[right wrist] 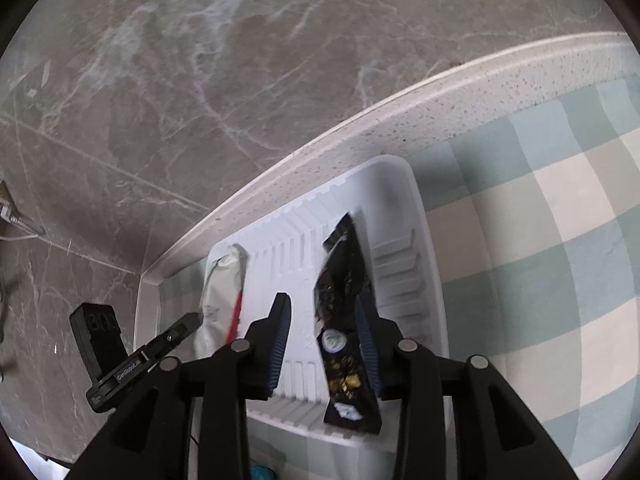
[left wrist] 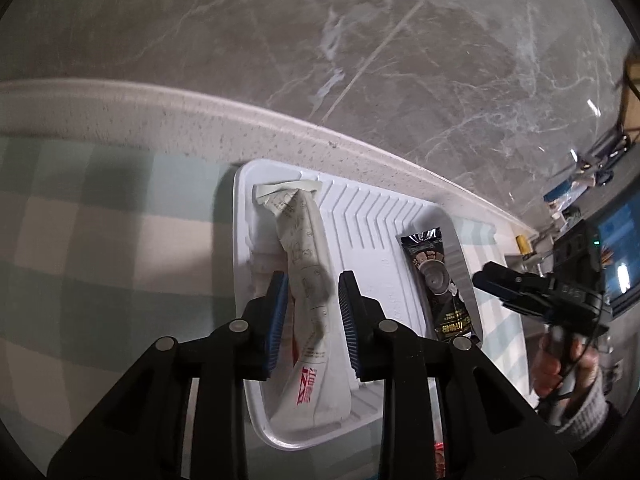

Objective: Organize snacks
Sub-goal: 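Carry both packets to the white tray and release them inside, then grasp the panda-print bag with the left tool while the right tool grasps the blue roll-cake packet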

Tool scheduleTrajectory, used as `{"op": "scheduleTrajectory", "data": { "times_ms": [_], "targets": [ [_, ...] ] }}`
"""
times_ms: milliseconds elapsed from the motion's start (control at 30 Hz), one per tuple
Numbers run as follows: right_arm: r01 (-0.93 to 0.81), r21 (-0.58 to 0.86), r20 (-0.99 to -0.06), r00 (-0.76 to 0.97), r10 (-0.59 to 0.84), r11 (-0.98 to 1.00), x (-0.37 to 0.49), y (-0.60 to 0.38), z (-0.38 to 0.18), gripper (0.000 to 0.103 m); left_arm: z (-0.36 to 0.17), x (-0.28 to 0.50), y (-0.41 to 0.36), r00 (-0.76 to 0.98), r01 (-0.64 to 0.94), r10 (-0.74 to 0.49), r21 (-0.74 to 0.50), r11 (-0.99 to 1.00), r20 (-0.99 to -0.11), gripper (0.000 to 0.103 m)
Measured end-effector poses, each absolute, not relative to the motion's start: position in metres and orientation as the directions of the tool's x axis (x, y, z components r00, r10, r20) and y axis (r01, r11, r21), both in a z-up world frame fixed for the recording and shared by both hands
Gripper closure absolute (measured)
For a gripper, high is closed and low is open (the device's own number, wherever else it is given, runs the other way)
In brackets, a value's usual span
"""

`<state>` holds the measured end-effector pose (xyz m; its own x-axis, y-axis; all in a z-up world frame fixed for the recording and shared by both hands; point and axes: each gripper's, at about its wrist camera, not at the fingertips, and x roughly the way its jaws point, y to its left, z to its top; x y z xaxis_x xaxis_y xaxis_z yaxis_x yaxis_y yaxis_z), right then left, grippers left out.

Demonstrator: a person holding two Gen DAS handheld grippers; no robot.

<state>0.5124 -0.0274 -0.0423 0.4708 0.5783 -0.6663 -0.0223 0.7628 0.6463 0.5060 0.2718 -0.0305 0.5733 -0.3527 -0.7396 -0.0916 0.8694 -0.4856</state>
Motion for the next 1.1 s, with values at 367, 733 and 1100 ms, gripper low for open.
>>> {"op": "scheduleTrajectory", "data": {
  "times_ms": [367,733,1100],
  "targets": [
    [-0.107,0.608,-0.651,0.501,0.57,0.787,0.448,-0.03,0.001,0.055,0.002,0.46,0.246,0.613,-0.04,-0.333,-0.449,0.893,-0.716,0.078],
    [-0.173,0.519,-0.678,0.513,0.526,0.837,0.343,-0.03,0.017,0.041,0.006,0.361,0.211,0.553,0.034,-0.396,-0.455,0.89,-0.733,0.055],
    [-0.135,0.464,-0.733,0.496,0.465,0.875,0.259,-0.031,-0.019,0.039,-0.016,0.312,0.155,0.464,0.087,-0.393,-0.401,0.912,-0.794,0.053]
  ]
}}
